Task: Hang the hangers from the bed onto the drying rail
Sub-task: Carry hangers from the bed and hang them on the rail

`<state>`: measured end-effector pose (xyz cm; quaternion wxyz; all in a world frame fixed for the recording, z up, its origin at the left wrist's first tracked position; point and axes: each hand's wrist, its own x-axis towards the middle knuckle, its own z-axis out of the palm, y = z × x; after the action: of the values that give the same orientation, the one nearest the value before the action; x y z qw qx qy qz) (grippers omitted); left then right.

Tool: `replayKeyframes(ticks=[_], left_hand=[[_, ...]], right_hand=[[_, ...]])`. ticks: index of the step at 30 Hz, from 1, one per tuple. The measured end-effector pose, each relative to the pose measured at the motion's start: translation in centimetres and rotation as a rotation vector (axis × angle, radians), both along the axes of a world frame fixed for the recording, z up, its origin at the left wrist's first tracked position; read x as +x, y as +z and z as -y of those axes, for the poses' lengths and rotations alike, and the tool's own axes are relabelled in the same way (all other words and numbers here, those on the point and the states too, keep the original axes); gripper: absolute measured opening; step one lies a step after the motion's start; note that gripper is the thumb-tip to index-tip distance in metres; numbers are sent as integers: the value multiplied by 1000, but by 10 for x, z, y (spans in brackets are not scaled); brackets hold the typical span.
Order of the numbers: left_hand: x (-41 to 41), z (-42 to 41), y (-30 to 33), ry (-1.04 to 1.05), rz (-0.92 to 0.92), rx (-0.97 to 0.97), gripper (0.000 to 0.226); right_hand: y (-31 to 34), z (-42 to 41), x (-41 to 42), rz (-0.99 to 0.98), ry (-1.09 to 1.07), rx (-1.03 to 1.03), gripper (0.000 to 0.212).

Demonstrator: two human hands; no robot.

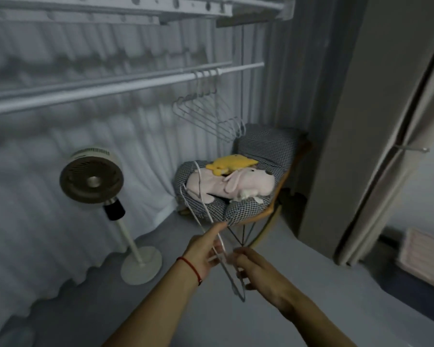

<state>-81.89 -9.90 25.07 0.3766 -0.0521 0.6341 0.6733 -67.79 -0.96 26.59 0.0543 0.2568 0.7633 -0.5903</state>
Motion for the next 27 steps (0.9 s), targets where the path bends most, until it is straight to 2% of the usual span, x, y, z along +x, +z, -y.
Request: replayKeyframes(ticks=[5, 8, 14, 16, 18, 20, 24, 27], left_hand=[[-57, -12, 21, 46, -23, -2, 34], [-88, -34, 36, 67, -70, 10, 43], [-154, -92, 80, 135, -197, -33, 95], [-174, -107, 105, 133, -262, -92, 92], [-197, -116, 129, 196, -412, -221, 80], [-227, -116, 145, 243, -699, -425, 79], [-271, -103, 183, 285, -1237, -732, 61], [-306, -97, 210, 312, -1528, -956, 64]], right_hand=[[16, -9, -77, -65, 83, -93, 44], [25, -25, -119, -166, 137, -130, 30], [54, -89, -197, -270, 178, -157, 35], [79, -118, -223, -265, 160, -200, 40], [105, -147, -245, -232, 166, -236, 42], [127, -173, -270, -229, 202, -177, 40], [162, -205, -310, -220, 284, -56, 36], [177, -218, -334, -206, 310, -20, 37]])
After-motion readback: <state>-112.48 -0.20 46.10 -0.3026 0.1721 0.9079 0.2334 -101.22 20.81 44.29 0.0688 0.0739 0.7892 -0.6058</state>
